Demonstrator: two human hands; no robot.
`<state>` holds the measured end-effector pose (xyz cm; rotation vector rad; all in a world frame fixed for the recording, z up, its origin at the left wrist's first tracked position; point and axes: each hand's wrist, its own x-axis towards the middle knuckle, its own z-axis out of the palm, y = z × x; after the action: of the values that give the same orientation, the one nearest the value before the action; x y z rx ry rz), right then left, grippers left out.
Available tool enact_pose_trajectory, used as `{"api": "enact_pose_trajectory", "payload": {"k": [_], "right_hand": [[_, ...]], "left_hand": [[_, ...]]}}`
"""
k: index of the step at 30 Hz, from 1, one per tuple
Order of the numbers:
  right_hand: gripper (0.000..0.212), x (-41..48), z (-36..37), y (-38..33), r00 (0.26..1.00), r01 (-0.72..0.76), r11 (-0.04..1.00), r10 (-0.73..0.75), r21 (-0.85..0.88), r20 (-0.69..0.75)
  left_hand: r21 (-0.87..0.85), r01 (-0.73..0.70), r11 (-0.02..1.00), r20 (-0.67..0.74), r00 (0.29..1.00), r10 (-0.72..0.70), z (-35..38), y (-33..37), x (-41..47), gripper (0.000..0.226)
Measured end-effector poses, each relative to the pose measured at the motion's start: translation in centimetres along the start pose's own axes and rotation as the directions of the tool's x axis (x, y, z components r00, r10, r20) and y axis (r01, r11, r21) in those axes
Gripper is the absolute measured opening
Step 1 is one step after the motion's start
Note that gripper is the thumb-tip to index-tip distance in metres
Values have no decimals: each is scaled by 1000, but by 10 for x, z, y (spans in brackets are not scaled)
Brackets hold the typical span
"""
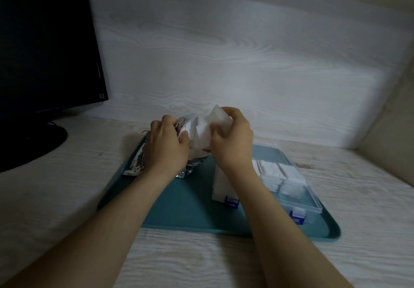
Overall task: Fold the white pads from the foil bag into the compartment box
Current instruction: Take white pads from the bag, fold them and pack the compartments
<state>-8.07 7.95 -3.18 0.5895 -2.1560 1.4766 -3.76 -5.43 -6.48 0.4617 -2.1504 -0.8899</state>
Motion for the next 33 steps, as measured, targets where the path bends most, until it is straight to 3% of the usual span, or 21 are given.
{"api": "enact_pose_trajectory", "payload": {"k": [5,8,12,14,18,21,26,29,33], "right_hand": [[35,0,-1,2,998,-57,998,57,-4,28],[45,1,-6,0,988,-107,989,118,104,-103],[38,4,-10,-3,946,-147,933,230,327,-229],[38,5,-12,-3,941,-157,908,258,389,-221],[30,4,-29,2,969,-118,930,184,348,-164],[27,7,-45,6,986,-139,937,162,321,-47],[26,9,-66,6,962,-238,879,156,412,223],[30,7,-72,10,955,-253,850,145,462,258],[32,-1,-76,20,944,-300,764,149,571,295]], "left_hand": [[-19,-44,999,-22,999,44,0,-3,-1,34],[-57,-119,991,-33,993,117,-1,0,-3,46],[27,-227,973,-23,973,228,-3,7,-7,51],[69,-265,962,26,964,263,-5,10,-9,58],[161,-317,935,145,944,295,-9,18,-14,68],[223,-338,914,104,941,322,-11,27,-20,65],[45,-347,937,-78,934,350,-12,44,-26,46],[-211,-359,909,-46,933,358,-13,53,-29,35],[-467,-191,863,88,961,261,-9,58,-34,16]]}}
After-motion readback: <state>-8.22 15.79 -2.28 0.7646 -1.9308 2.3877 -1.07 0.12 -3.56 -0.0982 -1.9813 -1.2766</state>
